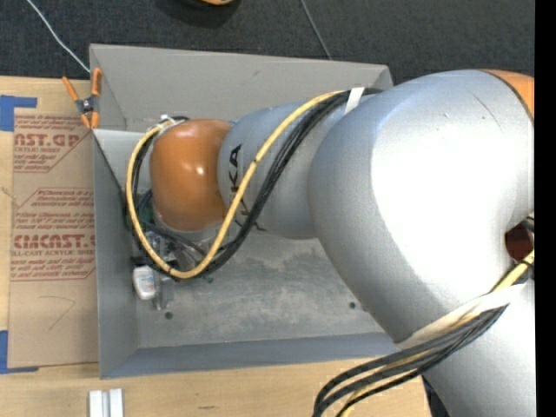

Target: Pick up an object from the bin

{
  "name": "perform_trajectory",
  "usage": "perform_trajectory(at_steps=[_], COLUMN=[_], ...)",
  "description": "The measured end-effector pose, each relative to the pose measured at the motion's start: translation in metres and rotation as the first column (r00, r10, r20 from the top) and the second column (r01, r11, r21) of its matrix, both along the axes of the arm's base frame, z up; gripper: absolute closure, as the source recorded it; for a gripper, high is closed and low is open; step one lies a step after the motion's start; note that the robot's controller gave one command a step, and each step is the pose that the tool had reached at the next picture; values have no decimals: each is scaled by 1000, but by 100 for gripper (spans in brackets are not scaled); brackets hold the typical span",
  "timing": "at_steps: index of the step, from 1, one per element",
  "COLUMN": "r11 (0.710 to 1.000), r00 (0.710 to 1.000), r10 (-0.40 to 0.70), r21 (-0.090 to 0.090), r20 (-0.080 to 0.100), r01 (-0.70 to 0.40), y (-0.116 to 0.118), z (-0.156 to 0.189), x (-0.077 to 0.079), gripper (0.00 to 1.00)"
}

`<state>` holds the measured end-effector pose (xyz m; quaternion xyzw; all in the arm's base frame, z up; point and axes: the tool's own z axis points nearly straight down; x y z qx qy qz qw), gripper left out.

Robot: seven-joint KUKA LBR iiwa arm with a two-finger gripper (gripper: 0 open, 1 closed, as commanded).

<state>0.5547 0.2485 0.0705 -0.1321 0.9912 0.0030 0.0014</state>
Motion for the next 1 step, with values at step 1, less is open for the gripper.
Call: perform_trajectory(at_steps=[1], r11=[1000], r00=[1000], r10=[1], r21=[2], r20=[6], r01=[-1], y=[1], z=[68], x=[1], gripper=[100])
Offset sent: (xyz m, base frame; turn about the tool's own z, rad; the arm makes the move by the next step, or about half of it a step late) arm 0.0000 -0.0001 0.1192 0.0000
